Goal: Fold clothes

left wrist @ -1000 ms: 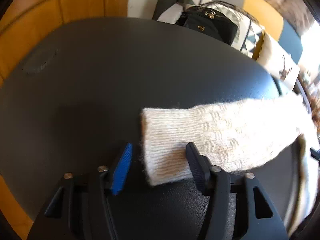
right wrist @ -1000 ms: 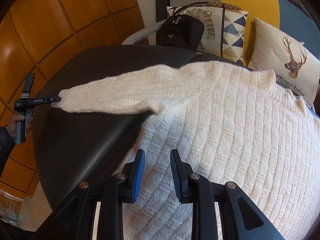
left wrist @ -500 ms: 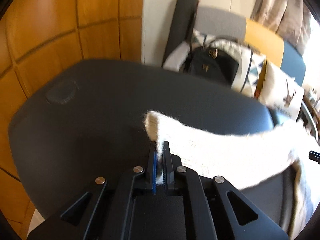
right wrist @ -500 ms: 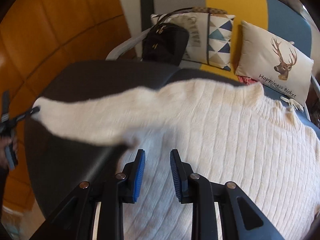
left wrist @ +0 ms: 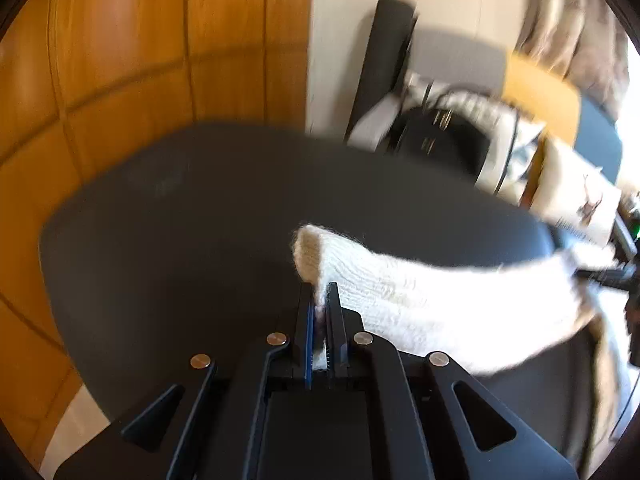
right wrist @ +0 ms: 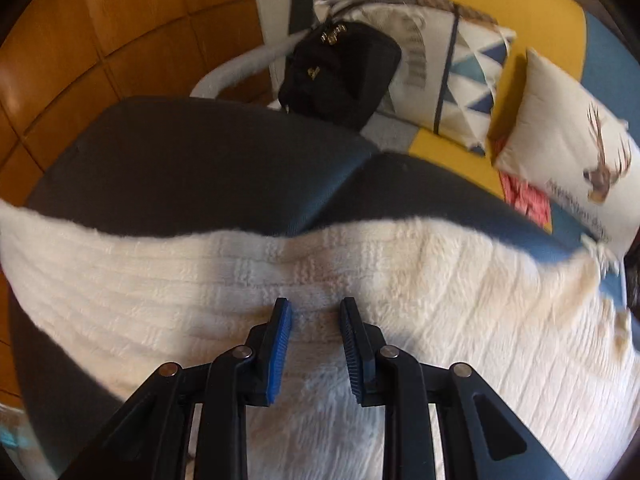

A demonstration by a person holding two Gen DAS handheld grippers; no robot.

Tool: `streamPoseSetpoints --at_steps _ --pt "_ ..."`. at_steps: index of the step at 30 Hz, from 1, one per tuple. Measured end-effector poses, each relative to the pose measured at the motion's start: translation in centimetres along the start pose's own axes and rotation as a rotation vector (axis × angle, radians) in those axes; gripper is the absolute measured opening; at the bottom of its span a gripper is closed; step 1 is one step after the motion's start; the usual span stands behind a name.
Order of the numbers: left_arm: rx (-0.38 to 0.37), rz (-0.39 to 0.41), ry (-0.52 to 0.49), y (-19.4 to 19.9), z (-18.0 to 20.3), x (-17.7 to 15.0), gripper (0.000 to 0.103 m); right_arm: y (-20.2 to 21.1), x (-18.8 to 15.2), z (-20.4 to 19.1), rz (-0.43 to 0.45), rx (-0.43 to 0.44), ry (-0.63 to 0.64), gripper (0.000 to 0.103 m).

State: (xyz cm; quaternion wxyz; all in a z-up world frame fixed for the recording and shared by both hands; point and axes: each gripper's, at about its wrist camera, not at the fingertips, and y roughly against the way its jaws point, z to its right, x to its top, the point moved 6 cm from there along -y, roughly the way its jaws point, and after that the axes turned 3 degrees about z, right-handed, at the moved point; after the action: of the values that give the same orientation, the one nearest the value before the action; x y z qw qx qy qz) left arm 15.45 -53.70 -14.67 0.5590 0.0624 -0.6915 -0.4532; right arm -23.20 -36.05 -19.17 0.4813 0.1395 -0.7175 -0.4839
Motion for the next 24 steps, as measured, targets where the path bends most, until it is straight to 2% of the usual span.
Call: streamPoseSetpoints --at_steps 2,6,10,14,17,20,22,24 --pt "0.008 -0.058 0.021 -1.0 -0.6 -1.9 0.003 0.0 0.1 0.1 -0.012 0.009 -0.014 0.025" --pt "-0.016 -0.12 0.058 -1.1 -1.3 -4.0 0.005 0.8 0.4 0.4 -0.006 0.05 -0.049 0.025" --pt "-0.054 -0.155 0.141 -0.5 -2.7 -4.7 0.015 0.8 1.5 -0.8 0.022 0.078 -0.023 0.025" --pt "-0.009 -0.138 0.186 0.6 -4.7 -5.0 0.015 -1.6 1.7 -2.9 -0.008 0.039 0.055 0.025" --pt "-0.024 -0.086 0.199 1.9 -4.6 -4.0 0.015 -2.8 2.0 -3.6 -0.009 -0.002 0.084 0.024" --pt "-0.076 -0.043 0.174 2.7 -2.9 -2.3 0.015 -2.7 2.2 -3.8 -0.015 -0.001 0.066 0.024" --pt "-0.108 -0.05 0.127 1.8 -1.0 -1.4 0.015 -2.2 2.2 -3.8 -0.01 0.01 0.047 0.023" --pt "-0.106 -0.081 0.072 0.2 0.5 -1.3 0.015 -1.5 2.1 -3.8 0.005 0.03 0.02 0.023"
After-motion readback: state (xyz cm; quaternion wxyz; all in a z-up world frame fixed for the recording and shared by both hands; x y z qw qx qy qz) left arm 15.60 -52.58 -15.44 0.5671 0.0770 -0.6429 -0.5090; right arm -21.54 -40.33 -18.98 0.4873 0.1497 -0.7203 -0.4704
